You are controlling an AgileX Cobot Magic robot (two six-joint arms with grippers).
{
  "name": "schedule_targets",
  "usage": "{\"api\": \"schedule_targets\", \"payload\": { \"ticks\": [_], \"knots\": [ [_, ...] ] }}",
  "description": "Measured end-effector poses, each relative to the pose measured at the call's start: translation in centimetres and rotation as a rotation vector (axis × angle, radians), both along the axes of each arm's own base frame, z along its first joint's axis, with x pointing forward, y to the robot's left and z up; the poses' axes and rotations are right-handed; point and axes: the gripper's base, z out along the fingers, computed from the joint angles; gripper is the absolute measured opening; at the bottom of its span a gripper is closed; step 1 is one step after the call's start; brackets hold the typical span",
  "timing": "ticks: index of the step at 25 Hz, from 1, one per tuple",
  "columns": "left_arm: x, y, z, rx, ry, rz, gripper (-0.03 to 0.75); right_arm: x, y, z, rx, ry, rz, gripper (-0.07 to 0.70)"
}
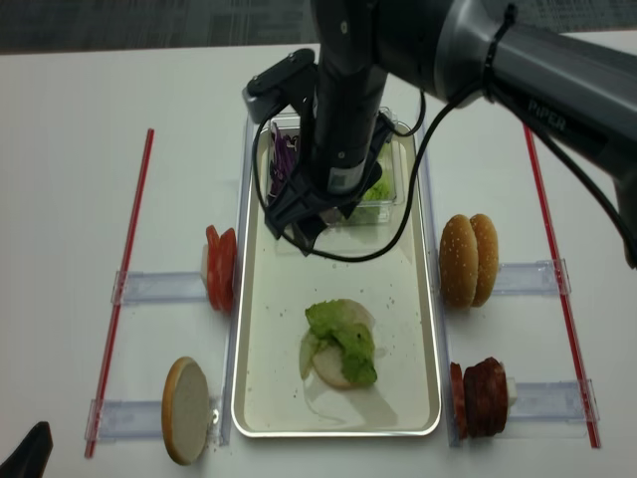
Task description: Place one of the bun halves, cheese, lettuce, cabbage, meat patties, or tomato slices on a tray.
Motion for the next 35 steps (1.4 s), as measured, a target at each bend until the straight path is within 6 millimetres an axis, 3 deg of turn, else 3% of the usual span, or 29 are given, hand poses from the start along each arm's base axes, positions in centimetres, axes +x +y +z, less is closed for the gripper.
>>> {"api": "schedule_targets", "payload": {
  "ticks": [8,18,28,35],
  "knots": [
    [0.0,0.0,0.0,0.0,0.0,0.0,0.472,4.3,-5.7,0.0,-0.012,-0.008,-0.169,0.509],
    [0.0,0.0,0.0,0.0,0.0,0.0,0.472,8.6,-14.8,0.0,-0.021,-0.011,-0.414,0.509],
    [0.0,0.0,0.0,0.0,0.0,0.0,0.472,10.3,-22.8,-0.1,-0.067,-0.026,-0.602,0.509],
    [0.0,0.0,0.0,0.0,0.0,0.0,0.472,10.6,-26.7,-0.1,-0.097,-0.033,-0.69,0.509]
  ]
}}
